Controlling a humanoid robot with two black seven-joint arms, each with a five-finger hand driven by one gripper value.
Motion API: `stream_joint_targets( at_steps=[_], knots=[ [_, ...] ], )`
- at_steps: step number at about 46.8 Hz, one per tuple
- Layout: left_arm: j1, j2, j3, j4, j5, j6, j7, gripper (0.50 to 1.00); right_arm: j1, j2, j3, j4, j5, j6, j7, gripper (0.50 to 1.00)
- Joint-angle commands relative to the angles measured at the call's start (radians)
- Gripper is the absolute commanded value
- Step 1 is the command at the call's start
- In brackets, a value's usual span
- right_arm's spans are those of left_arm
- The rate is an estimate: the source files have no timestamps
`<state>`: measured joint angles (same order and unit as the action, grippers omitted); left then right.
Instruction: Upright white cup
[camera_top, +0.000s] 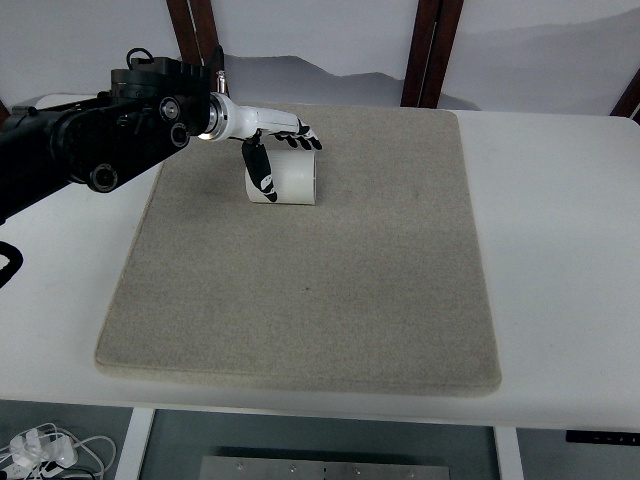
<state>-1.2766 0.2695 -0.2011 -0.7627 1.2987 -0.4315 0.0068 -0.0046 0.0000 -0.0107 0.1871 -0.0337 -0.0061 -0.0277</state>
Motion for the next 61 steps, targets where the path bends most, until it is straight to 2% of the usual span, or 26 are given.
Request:
stream_joint_targets(
  at_steps=[1,10,13,18,23,32,41,48,53,59,61],
  knots=[
    [0.005,-0.012,0.0,0.008,0.007,0.008,-0.001,0.975,0.0,0.0,0.0,0.0,0.0,0.0,0.0,0.952],
    [0.006,-0.027,0.0,0.03,0.011,0.01,-0.001,0.971,0.0,0.0,0.0,0.0,0.0,0.0,0.0,0.952],
    [0.006,-0.027,0.0,0.031,0.011,0.01,-0.001,0.943,0.0,0.0,0.0,0.0,0.0,0.0,0.0,0.952],
    [0.011,-0.027,0.0,0.031,0.011,0.01,0.001,0.936,0.0,0.0,0.0,0.0,0.0,0.0,0.0,0.952],
    [0.014,-0.027,0.0,0.031,0.011,0.01,0.009,0.902,0.0,0.0,0.0,0.0,0.0,0.0,0.0,0.952],
    [0.019,-0.032,0.0,0.031,0.022,0.01,0.013,0.876,0.0,0.0,0.0,0.0,0.0,0.0,0.0,0.952],
    [0.02,-0.033,0.0,0.031,0.039,0.011,0.015,0.78,0.0,0.0,0.0,0.0,0.0,0.0,0.0,0.952],
    [0.017,-0.032,-0.001,0.03,0.037,0.023,0.015,0.737,0.0,0.0,0.0,0.0,0.0,0.0,0.0,0.952],
    [0.013,-0.032,-0.001,0.029,0.028,0.025,0.015,0.624,0.0,0.0,0.0,0.0,0.0,0.0,0.0,0.952],
    [0.01,-0.029,-0.02,0.029,0.016,0.025,0.013,0.564,0.0,0.0,0.0,0.0,0.0,0.0,0.0,0.952],
    [0.008,-0.026,-0.024,0.029,0.013,0.027,0.006,0.557,0.0,0.0,0.0,0.0,0.0,0.0,0.0,0.952]
  ],
)
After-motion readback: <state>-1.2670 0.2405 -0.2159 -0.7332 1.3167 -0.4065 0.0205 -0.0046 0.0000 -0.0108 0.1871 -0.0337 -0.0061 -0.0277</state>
